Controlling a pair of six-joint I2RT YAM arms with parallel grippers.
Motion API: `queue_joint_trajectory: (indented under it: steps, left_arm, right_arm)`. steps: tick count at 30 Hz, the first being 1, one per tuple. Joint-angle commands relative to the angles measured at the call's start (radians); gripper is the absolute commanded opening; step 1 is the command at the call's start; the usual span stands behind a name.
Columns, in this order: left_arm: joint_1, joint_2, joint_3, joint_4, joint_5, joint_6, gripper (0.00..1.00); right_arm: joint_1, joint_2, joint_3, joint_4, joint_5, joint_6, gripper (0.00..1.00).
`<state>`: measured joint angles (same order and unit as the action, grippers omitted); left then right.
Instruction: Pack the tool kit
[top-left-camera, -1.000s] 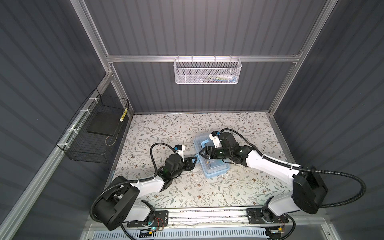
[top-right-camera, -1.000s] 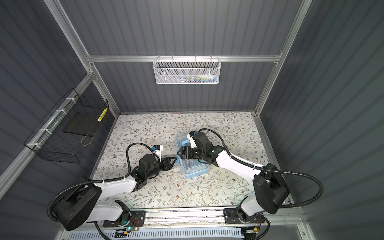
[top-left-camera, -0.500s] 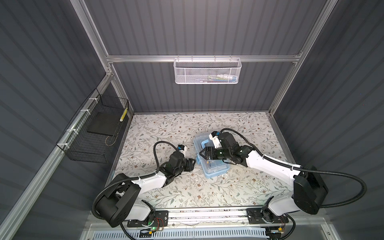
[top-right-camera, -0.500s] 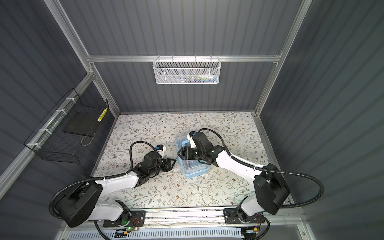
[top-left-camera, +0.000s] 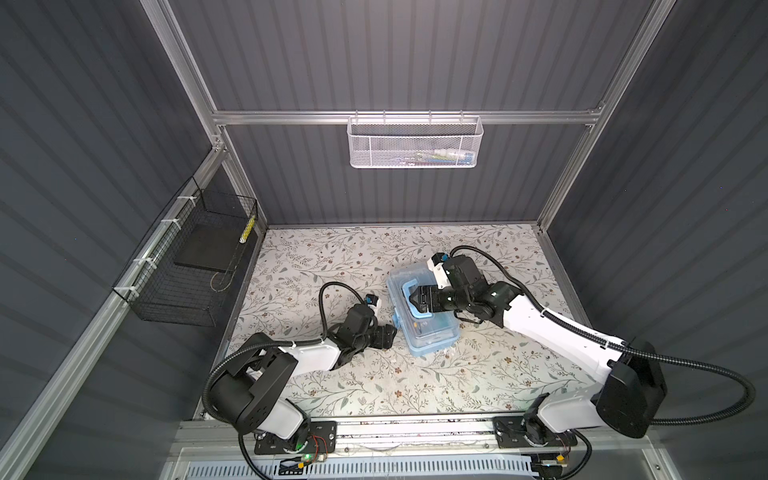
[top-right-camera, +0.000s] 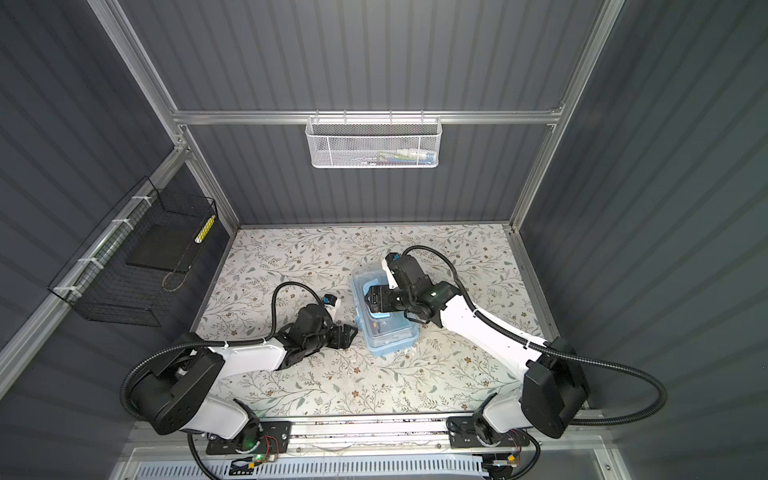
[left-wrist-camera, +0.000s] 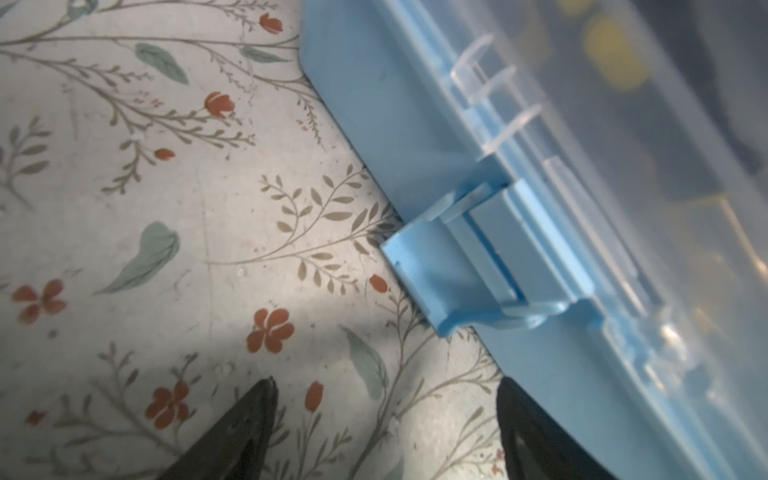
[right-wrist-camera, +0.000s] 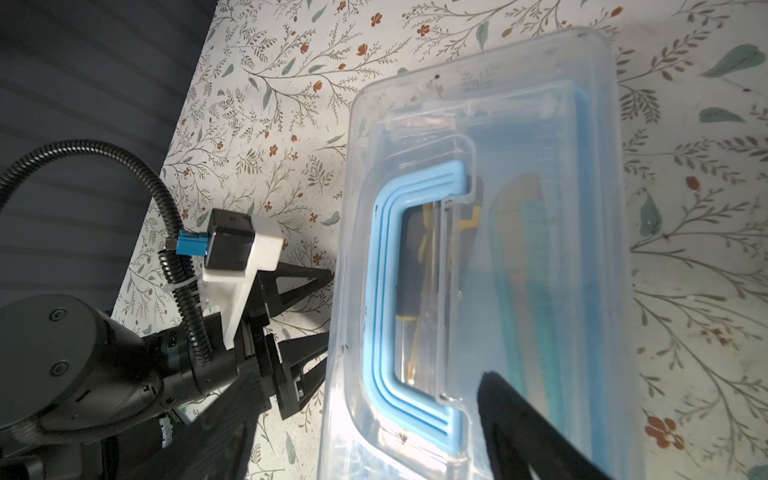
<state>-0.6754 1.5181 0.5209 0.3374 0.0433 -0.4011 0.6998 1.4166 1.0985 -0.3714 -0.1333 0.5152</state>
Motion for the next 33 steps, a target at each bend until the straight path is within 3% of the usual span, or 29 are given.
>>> queue_joint_trajectory:
  steps: [1,9,16,21,27,33]
  left_arm:
    - [-0.007,0.044,0.051,0.033,0.022,0.049,0.85]
    - [-0.016,0.133,0.099,0.064,0.039,0.047,0.85]
    - [-0.016,0.149,0.145,-0.069,-0.143,0.018,0.74]
    - [-0.015,0.083,0.156,-0.175,-0.257,-0.015,0.66]
    - [-0.015,-0.060,0.134,-0.173,-0.189,-0.031,0.69]
    - [-0.015,-0.108,0.075,-0.013,-0.074,-0.067,0.74]
  right_arm:
    - [-0.005,-0.011,-0.023,-0.023,0.007,0.008,0.84]
    - [-0.017,-0.022,-0.036,-0.023,0.004,0.016,0.84]
    - [-0.020,-0.011,-0.052,0.025,-0.015,0.027,0.84]
    - [-0.020,-0.005,-0.058,0.032,-0.022,0.028,0.84]
    - [-0.021,0.003,-0.063,0.043,-0.033,0.030,0.84]
    - [-0.021,0.001,-0.075,0.055,-0.043,0.034,0.84]
